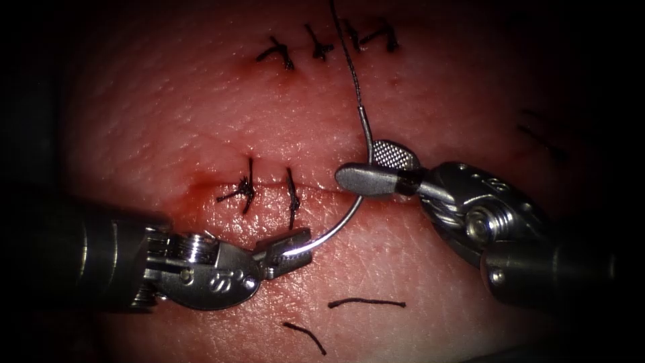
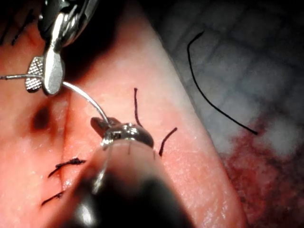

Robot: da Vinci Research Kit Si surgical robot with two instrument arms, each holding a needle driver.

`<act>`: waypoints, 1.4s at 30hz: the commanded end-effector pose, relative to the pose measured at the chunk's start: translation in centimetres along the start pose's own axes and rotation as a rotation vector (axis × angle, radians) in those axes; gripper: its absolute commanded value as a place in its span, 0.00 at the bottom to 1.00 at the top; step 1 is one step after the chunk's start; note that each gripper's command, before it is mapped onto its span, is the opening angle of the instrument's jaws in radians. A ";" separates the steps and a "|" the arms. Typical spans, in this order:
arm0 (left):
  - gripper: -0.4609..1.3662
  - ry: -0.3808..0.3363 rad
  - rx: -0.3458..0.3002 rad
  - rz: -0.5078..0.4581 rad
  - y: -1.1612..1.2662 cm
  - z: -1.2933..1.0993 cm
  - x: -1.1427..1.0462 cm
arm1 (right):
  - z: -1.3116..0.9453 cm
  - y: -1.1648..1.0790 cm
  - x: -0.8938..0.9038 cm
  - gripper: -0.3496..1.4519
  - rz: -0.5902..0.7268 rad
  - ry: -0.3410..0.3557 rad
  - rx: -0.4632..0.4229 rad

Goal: Wound Closure
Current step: Pass needle to right hand, then hand the needle to the left grasper

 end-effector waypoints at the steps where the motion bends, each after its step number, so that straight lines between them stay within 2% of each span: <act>1: 0.06 0.003 -0.010 -0.001 0.00 0.00 0.00 | 0.00 0.00 0.00 0.46 -0.003 -0.001 0.001; 2: 0.06 0.003 -0.010 -0.001 0.00 0.00 0.00 | -0.01 0.00 -0.01 0.09 -0.004 0.000 0.000; 3: 0.06 0.003 -0.010 -0.001 -0.01 0.00 0.00 | -0.02 0.00 -0.02 0.00 -0.006 -0.011 -0.004; 7: 0.06 0.003 -0.010 -0.001 -0.01 0.01 0.00 | -0.05 -0.02 -0.01 0.00 -0.140 -0.018 -0.074; 13: 0.06 0.008 0.001 0.001 -0.02 0.02 0.01 | -0.06 -0.03 0.02 0.00 -0.163 -0.009 -0.101; 16: 0.38 0.008 0.005 -0.013 -0.02 0.03 0.02 | -0.05 -0.03 0.04 0.00 -0.161 0.004 -0.098; 17: 0.52 0.007 0.005 -0.019 -0.02 0.04 0.03 | -0.05 -0.02 0.04 0.00 -0.161 0.009 -0.097; 19: 0.74 0.006 0.006 -0.020 -0.02 0.04 0.04 | -0.05 -0.03 0.05 0.00 -0.159 0.017 -0.096; 21: 0.84 0.007 0.006 -0.063 -0.02 0.03 0.05 | -0.04 -0.03 0.06 0.00 -0.159 0.020 -0.097; 23: 0.86 0.014 -0.009 -0.105 -0.03 0.01 0.06 | -0.04 -0.02 0.07 0.00 -0.158 0.020 -0.098; 26: 0.87 0.016 -0.078 -0.170 -0.05 -0.02 0.10 | -0.03 -0.02 0.07 0.00 -0.164 0.023 -0.100; 31: 0.87 0.057 -0.131 -0.234 -0.15 -0.10 0.18 | -0.02 -0.01 0.08 0.00 -0.199 0.031 -0.097; 36: 0.87 0.037 -0.203 -0.260 -0.23 -0.15 0.25 | -0.01 -0.01 0.09 0.00 -0.268 0.033 -0.074; 40: 0.86 0.030 -0.255 -0.307 -0.28 -0.15 0.28 | -0.01 -0.01 0.09 0.00 -0.349 0.041 -0.023; 42: 0.85 0.017 -0.309 -0.345 -0.29 -0.13 0.28 | -0.01 -0.01 0.09 0.00 -0.390 0.047 0.031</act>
